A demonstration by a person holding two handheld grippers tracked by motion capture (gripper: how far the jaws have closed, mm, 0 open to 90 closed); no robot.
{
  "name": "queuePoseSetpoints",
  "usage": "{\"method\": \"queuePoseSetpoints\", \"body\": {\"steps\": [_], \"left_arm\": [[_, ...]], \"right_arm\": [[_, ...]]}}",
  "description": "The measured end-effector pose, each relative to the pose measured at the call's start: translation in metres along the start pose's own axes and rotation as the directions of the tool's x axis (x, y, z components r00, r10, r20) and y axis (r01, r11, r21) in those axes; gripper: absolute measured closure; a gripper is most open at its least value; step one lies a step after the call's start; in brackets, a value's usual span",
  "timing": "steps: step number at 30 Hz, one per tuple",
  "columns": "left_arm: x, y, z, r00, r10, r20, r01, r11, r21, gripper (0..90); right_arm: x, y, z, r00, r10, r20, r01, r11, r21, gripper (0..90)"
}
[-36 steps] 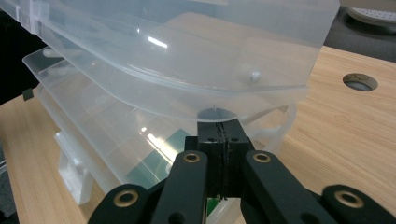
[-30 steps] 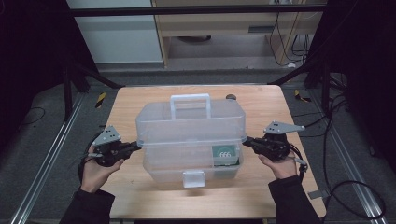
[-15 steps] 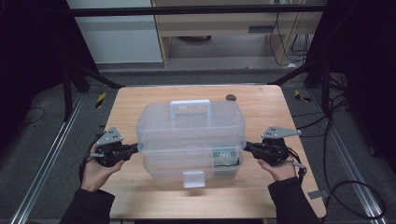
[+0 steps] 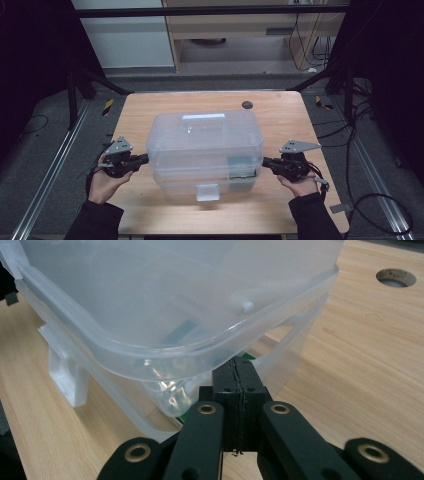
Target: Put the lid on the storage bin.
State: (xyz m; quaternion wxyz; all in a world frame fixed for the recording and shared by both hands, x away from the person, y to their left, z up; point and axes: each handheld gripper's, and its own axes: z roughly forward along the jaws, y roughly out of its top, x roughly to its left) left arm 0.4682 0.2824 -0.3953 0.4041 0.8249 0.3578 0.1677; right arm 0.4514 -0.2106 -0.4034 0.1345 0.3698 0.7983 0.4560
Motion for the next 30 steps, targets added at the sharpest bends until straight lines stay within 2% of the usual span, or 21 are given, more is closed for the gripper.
{"method": "queuePoseSetpoints", "body": {"steps": [6, 8, 10, 12, 15, 16, 17, 19, 22, 23, 25, 28, 30], "left_arm": [[0.009, -0.007, 0.006, 0.9986, -0.037, -0.039, 0.037, 0.9993, 0.006, 86.7], [0.012, -0.01, 0.008, 0.9973, -0.048, -0.056, 0.048, 0.9988, 0.007, 84.9], [0.017, -0.013, 0.01, 0.9958, -0.066, -0.064, 0.067, 0.9978, 0.005, 83.0], [0.021, -0.016, 0.012, 0.9936, -0.084, -0.076, 0.084, 0.9965, -0.003, 82.1], [0.028, -0.023, 0.016, 0.9902, -0.104, -0.094, 0.103, 0.9946, -0.013, 78.6], [0.029, -0.024, 0.017, 0.9888, -0.114, -0.097, 0.113, 0.9935, -0.017, 75.0], [0.032, -0.026, 0.018, 0.9874, -0.121, -0.102, 0.12, 0.9926, -0.017, 73.3], [0.036, -0.031, 0.021, 0.9836, -0.138, -0.116, 0.137, 0.9904, -0.023, 69.1], [0.043, -0.038, 0.025, 0.9771, -0.142, -0.158, 0.141, 0.9898, -0.016, 59.8], [0.044, -0.039, 0.026, 0.9755, -0.144, -0.167, 0.144, 0.9895, -0.013, 55.7], [0.049, -0.044, 0.028, 0.9721, -0.141, -0.187, 0.141, 0.9899, -0.017, 50.4], [0.055, -0.05, 0.032, 0.9611, -0.159, -0.225, 0.161, 0.9869, -0.011, 41.9], [0.059, -0.053, 0.034, 0.9525, -0.168, -0.254, 0.173, 0.9849, -0.001, 35.6]], "right_arm": [[-0.003, -0.008, 0.003, 0.9998, 0.007, 0.021, -0.008, 0.999, 0.043, 90.0], [-0.007, -0.011, 0.003, 0.9997, 0.022, 0.008, -0.022, 0.999, 0.031, 90.0], [-0.012, -0.013, 0.002, 0.9988, 0.014, 0.048, -0.016, 0.999, 0.035, 90.0], [-0.018, -0.017, 0.002, 0.9964, 0.035, 0.077, -0.037, 0.999, 0.023, 87.6], [-0.03, -0.026, 0.003, 0.9866, 0.072, 0.147, -0.074, 0.997, 0.013, 84.0], [-0.035, -0.03, 0.004, 0.9796, 0.081, 0.184, -0.084, 0.996, 0.008, 81.2], [-0.037, -0.032, 0.004, 0.9762, 0.081, 0.201, -0.084, 0.996, 0.008, 79.4], [-0.044, -0.038, 0.005, 0.9681, 0.1, 0.23, -0.103, 0.995, 0.001, 71.6], [-0.056, -0.047, 0.006, 0.9519, 0.124, 0.28, -0.129, 0.992, -0.003, 59.7], [-0.059, -0.05, 0.006, 0.9441, 0.138, 0.299, -0.141, 0.99, -0.012, 55.2], [-0.064, -0.054, 0.007, 0.9372, 0.144, 0.318, -0.147, 0.989, -0.013, 48.5], [-0.07, -0.059, 0.008, 0.9243, 0.16, 0.346, -0.165, 0.986, -0.016, 38.8], [-0.073, -0.06, 0.009, 0.9198, 0.169, 0.354, -0.175, 0.984, -0.015, 33.9]]}}
